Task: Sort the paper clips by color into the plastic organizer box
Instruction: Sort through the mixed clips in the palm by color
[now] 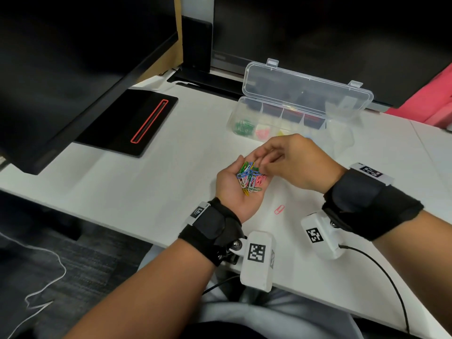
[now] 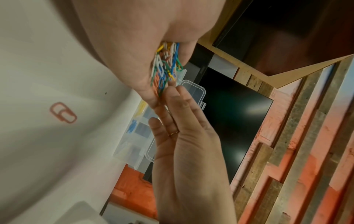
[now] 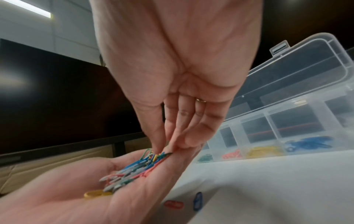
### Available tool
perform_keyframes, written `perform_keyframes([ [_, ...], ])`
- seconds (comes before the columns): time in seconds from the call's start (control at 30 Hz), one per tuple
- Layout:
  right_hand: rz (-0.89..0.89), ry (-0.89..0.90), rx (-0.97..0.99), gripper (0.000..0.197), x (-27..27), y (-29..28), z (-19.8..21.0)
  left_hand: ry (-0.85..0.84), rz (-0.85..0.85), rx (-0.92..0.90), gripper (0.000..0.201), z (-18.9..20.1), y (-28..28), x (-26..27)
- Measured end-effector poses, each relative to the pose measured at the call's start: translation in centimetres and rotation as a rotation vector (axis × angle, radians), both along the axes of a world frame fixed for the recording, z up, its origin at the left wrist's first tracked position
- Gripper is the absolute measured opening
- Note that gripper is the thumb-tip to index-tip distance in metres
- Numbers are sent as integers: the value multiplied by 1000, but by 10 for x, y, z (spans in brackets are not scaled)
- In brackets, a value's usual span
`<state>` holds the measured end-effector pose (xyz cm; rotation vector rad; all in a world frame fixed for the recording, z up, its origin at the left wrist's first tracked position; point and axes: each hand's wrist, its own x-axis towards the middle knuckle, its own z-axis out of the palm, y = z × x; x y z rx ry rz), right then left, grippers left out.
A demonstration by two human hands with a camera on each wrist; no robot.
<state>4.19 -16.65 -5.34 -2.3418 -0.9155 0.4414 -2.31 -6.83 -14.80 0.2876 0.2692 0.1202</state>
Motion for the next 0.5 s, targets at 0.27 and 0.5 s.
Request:
perform_keyframes([
  [0.27,-31,-98,-53,24,-1,7,-9,-8,-19,-26,41,3,-2,-1],
  [0.5,-106,285,199,17,3,-6,4,3,-21,-28,54,3,-2,-1],
])
